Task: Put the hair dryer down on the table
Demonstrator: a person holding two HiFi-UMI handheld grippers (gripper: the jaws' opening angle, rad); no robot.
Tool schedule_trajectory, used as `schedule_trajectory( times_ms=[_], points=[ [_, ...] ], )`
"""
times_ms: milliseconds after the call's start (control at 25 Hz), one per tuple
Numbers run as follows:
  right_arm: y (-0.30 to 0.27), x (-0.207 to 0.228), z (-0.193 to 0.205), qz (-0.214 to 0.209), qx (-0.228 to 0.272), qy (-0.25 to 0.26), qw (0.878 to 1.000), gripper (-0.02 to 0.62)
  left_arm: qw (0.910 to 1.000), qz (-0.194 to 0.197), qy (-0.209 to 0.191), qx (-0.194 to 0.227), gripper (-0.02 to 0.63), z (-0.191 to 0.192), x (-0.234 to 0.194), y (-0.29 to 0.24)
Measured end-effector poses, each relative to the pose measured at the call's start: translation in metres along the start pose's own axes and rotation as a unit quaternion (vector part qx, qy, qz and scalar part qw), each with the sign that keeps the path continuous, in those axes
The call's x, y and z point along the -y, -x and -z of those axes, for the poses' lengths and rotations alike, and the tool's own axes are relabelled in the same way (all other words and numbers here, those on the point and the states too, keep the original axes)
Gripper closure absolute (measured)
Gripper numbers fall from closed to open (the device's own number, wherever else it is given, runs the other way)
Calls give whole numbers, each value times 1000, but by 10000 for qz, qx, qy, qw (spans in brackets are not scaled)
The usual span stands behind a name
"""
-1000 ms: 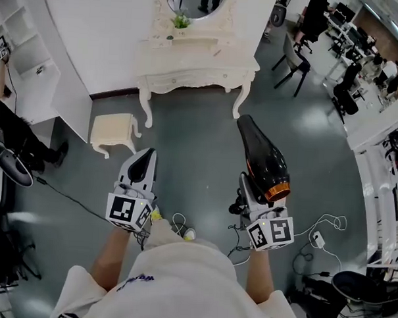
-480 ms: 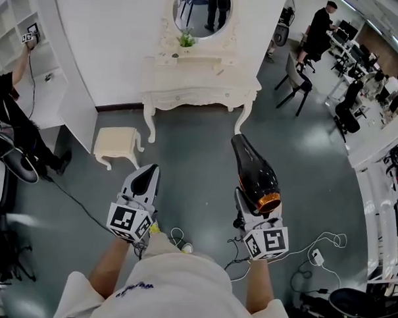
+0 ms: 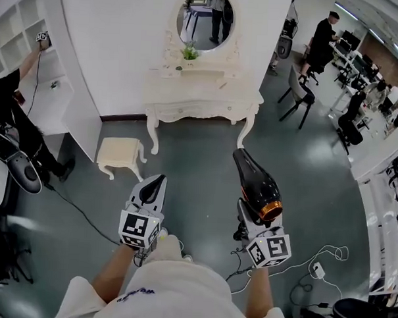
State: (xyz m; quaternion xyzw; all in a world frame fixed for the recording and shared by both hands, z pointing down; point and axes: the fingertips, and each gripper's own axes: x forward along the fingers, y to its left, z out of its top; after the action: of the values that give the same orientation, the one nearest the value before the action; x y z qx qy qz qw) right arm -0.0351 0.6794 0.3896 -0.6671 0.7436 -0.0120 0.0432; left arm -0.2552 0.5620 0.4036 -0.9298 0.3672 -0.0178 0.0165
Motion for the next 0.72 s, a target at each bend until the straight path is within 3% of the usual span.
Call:
schedule_trajectory(
  times_ms=[160,280,360,440,600,720],
  points=[
    [-6,-2,8,32,-81,-149,9999,282,9993,-66,340,-102,597,14,-16,-1],
    [-11,-5,19,48,-129,-438,9989,282,9981,-368,-11,-502,597,28,-29,-7],
    [-17,-4,27,50,-175,-602,9980,282,9970,-479,37,-601,597,35,-38,-15],
    [-30,0,33,39,-258,-631,9977,282,9976,-441,247,-470,597,38,-48,-26],
    [-66,13,37,66,-413,-559,9976,282,9960,-432,37,-779,597,53,-67,-67],
    [-91,22,31,23,-477,-504,9976,282,9966,-323,189,-739,597,51,-75,-95]
  ],
)
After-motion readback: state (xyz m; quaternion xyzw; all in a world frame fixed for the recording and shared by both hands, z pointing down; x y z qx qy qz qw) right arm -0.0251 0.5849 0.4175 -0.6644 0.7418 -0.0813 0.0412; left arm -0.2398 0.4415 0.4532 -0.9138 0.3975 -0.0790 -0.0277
